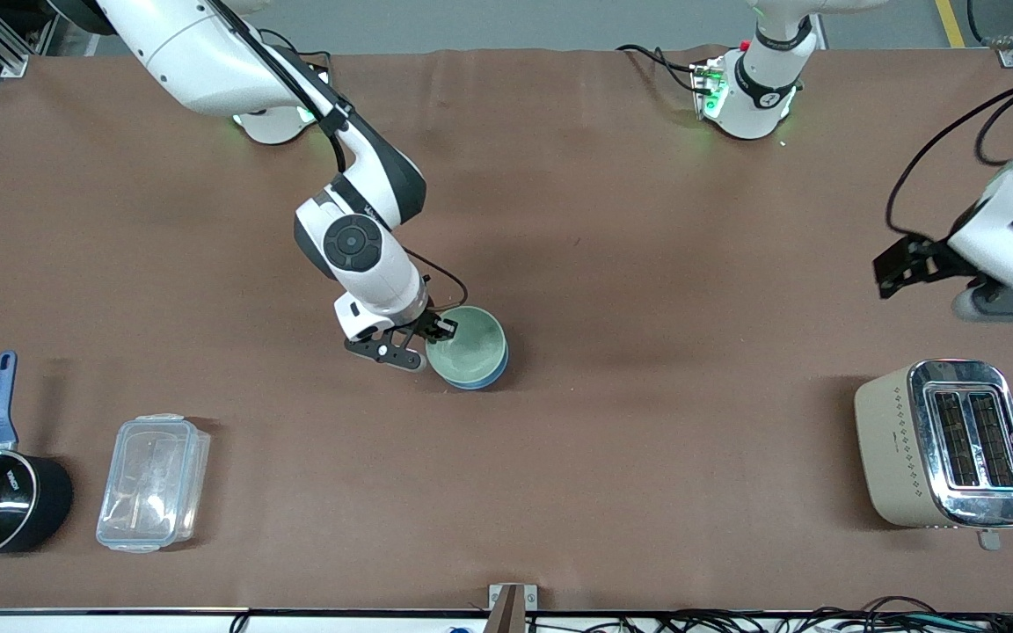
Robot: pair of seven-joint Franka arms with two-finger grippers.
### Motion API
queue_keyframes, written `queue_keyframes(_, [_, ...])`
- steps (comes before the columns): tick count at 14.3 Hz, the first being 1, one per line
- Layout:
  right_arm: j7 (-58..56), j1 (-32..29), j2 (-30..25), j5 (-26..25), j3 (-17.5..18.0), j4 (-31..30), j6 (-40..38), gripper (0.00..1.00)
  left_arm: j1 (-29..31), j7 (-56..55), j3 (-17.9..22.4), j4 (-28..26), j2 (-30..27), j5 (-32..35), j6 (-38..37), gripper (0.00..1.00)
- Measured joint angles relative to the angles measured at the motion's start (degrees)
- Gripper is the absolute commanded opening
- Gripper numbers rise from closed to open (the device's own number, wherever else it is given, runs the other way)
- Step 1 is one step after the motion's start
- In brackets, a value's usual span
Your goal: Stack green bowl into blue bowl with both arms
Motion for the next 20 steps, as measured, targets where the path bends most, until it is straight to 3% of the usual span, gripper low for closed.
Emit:
queue_keyframes(5, [0.1,0.0,1.7,-0.4,0.0,0.3,2.5,0.01,-4.4,5.3,9.1,-3.2,-6.0,-2.6,-2.1,1.0])
queue_keyframes(8, [0.3,0.0,2.3,-1.3,0.0,0.3,2.5,0.04,-5.7,5.3,9.6,-4.3,-7.5,-2.6,-3.8,1.0])
queue_keyframes(9, [0.3,0.0,2.4,-1.4,0.0,0.3,2.5,0.13,-5.9,5.2,9.6,-5.0,-8.0,-2.9,-3.9,1.0])
queue_keyframes(12, [0.3,0.0,2.4,-1.5,0.0,0.3,2.5,0.79,-6.1,4.3,9.1,-6.6,-8.8,-3.6,-3.9,1.0])
queue_keyframes(13, [0.3,0.0,2.4,-1.5,0.0,0.3,2.5,0.92,-6.2,3.6,9.1,-6.7,-8.8,-3.8,-3.9,1.0])
queue_keyframes(14, [0.4,0.0,2.4,-1.5,0.0,0.3,2.5,1.0,-6.3,3.2,9.1,-6.8,-8.8,-3.9,-3.8,1.0])
queue_keyframes(17, [0.5,0.0,2.3,-1.5,0.0,0.8,1.7,1.0,-6.4,2.6,9.0,-6.9,-8.8,-3.9,-3.3,1.0])
queue_keyframes(20, [0.7,-0.3,-2.0,-3.0,-0.1,3.4,-7.1,1.0,-6.6,-0.2,9.0,-7.0,-8.8,-4.0,-2.3,1.0])
